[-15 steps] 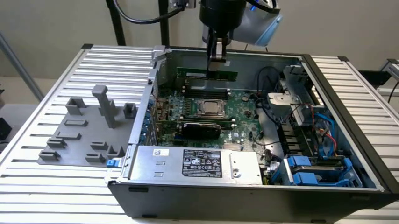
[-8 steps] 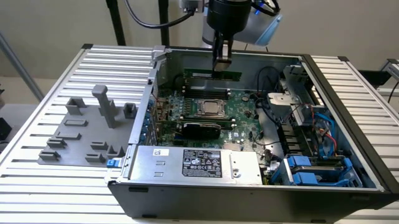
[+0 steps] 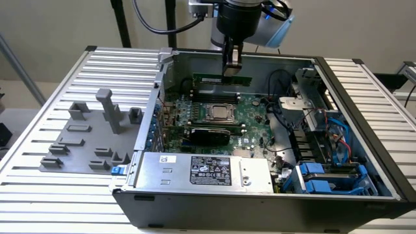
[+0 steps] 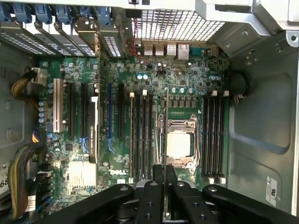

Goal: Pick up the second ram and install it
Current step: 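Pick up the second ram and move it above second insertion slot, then insert the second ram into the second slot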

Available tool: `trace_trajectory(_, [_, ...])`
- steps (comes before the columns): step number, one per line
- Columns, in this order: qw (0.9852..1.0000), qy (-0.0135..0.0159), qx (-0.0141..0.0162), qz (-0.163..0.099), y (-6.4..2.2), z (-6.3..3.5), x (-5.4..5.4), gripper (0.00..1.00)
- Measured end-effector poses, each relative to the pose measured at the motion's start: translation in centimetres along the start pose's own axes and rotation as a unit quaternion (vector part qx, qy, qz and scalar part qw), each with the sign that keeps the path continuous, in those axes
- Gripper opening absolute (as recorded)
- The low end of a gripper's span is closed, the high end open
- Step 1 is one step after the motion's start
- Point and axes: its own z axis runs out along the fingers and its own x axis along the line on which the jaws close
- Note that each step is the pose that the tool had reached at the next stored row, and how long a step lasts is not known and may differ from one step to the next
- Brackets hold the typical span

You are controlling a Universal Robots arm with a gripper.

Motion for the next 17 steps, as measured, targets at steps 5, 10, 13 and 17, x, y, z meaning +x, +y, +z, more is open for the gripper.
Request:
trace_trajectory(5, [1.0000, 0.0000, 0.0000, 0.000, 0.00, 0.00, 0.00, 0.14])
trace_trajectory(10, [1.0000, 0.0000, 0.0000, 0.000, 0.00, 0.00, 0.00, 0.14])
trace_trajectory(13, [1.0000, 0.0000, 0.0000, 0.000, 0.00, 0.00, 0.00, 0.14])
trace_trajectory(17, [1.0000, 0.0000, 0.0000, 0.000, 0.00, 0.00, 0.00, 0.14])
